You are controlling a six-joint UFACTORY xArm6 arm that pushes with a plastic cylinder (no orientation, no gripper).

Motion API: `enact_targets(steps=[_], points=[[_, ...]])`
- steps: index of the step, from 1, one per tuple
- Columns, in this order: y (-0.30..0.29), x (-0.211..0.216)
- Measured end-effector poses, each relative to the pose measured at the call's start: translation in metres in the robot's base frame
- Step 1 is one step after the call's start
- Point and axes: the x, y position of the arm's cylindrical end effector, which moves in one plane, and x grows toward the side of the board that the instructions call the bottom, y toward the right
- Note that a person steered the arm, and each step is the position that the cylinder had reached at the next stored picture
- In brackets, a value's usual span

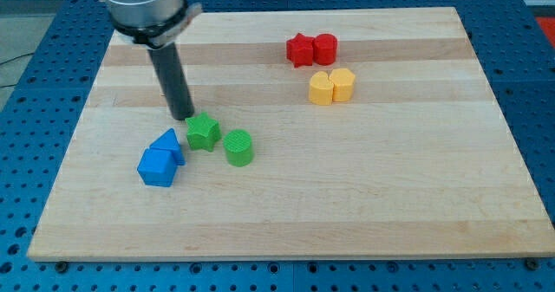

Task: Push the green star into green circle

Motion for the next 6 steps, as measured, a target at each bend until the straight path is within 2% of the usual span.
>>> enact_targets(steps=[1,4,6], points=[[-0.003,0.008],[0.076,0.043],[0.079,0.032]])
